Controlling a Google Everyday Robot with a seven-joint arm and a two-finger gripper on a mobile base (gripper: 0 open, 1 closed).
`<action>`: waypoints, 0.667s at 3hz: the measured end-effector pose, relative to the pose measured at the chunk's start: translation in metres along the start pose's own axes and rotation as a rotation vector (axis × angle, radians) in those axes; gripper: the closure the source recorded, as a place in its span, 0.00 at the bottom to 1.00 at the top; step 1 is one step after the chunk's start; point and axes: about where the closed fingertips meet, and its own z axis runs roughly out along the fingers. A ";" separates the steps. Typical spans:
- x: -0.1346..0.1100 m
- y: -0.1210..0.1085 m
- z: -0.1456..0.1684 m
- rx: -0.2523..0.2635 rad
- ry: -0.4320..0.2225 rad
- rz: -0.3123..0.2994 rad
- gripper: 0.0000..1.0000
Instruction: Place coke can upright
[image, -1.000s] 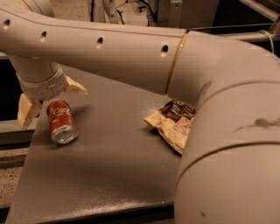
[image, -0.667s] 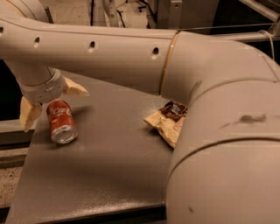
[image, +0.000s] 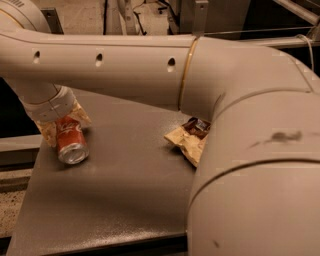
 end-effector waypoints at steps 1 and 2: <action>-0.001 -0.003 -0.003 0.005 -0.021 0.010 0.63; -0.012 -0.015 -0.022 0.000 -0.101 -0.005 0.85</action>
Offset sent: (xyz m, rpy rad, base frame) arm 0.0265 -0.0099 0.0586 0.1191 -0.1616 0.0623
